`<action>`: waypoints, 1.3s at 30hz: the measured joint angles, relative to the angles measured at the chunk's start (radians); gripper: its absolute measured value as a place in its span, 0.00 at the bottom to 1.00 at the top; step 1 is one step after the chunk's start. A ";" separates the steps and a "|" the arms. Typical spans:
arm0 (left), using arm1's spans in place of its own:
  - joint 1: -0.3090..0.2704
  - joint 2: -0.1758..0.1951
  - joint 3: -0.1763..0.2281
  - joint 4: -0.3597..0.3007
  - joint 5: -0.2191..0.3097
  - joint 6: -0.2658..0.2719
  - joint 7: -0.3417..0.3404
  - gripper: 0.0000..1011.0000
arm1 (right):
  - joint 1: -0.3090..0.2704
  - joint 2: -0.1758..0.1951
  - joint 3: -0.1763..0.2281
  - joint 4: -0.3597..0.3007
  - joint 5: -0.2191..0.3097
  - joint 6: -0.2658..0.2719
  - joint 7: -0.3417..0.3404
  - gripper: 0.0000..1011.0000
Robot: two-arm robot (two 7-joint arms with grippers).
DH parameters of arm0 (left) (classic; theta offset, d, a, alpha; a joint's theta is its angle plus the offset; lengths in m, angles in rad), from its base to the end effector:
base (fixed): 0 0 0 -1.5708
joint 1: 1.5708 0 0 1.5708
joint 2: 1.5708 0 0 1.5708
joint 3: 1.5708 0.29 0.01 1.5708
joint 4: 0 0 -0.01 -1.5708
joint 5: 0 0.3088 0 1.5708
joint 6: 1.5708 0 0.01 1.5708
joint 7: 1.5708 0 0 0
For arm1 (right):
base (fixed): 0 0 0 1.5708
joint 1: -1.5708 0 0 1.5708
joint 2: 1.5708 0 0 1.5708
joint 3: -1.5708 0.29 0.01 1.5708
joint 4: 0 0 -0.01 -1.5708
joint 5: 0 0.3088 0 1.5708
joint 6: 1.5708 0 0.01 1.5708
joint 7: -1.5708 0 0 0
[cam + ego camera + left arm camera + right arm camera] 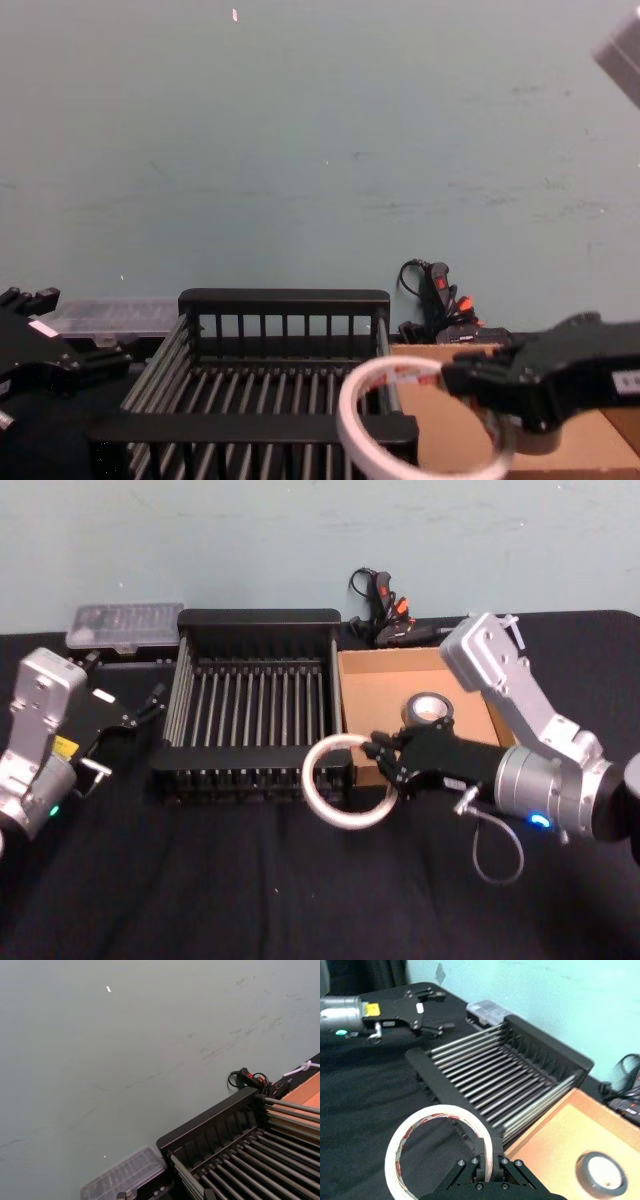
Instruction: Pick up the white tape and place it into the black box , Pick up the silver tape and place it into the brown box.
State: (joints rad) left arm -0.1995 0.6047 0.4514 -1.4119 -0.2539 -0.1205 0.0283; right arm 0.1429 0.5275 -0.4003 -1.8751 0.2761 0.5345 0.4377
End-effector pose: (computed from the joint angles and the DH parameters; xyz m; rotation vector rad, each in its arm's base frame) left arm 0.3581 0.0827 -0.3023 0.3046 -0.2850 1.2480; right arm 0.3234 0.0027 -0.1996 -0.4307 0.0410 -0.7204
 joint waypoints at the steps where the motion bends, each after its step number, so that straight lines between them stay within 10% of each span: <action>1: 0.000 0.000 0.000 0.000 0.000 0.000 0.000 0.99 | 0.006 -0.001 -0.001 0.004 0.001 -0.002 -0.001 0.09; 39: 0.000 0.000 0.000 0.000 0.000 0.000 0.000 0.99 | 0.349 -0.263 -0.102 0.523 -0.059 -0.137 -0.065 0.09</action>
State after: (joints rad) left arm -0.1995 0.6047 0.4514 -1.4120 -0.2539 -0.1205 0.0283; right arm 0.4917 0.2644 -0.5019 -1.3517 0.2171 0.3977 0.3730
